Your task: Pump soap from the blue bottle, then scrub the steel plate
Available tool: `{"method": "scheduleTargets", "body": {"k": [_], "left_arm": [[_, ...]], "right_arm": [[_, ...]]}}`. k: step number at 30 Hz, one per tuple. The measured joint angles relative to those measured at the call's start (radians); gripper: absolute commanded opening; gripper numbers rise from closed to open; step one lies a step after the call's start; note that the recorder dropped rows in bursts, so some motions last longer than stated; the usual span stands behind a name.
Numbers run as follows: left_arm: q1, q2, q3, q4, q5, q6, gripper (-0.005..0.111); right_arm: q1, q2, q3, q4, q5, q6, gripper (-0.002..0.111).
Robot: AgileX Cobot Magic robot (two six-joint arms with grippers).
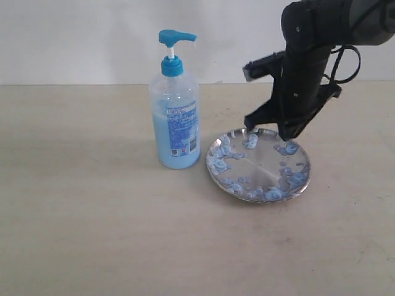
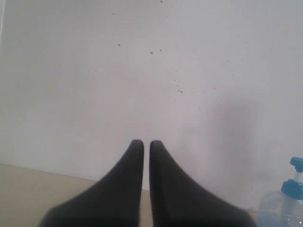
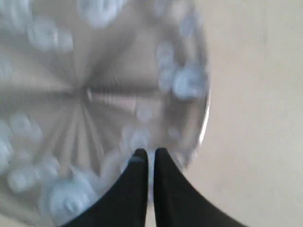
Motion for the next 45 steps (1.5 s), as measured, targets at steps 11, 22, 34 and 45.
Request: {"method": "scheduleTargets", "body": {"k": [11,22,34,45], "left_arm": [[0.0,0.0,0.0,0.014,0.0,0.0,0.004],[0.0,0.0,0.0,0.018,0.0,0.0,0.004],[0.0,0.0,0.0,0.02,0.0,0.0,0.004],[0.0,0.0,0.0,0.02,0.0,0.0,0.004]], "right_arm": [[0.114,0.052,-0.022,0.068,0.189,-0.223,0.0],[0.145,0.08,-0.015,0.022,0.183,-0.196,0.0],[0.161,0.093,-0.031,0.008,0.129,-0.215,0.0],[0.155,0.083,-0.014,-0.298,-0.097,0.086,0.0]]}}
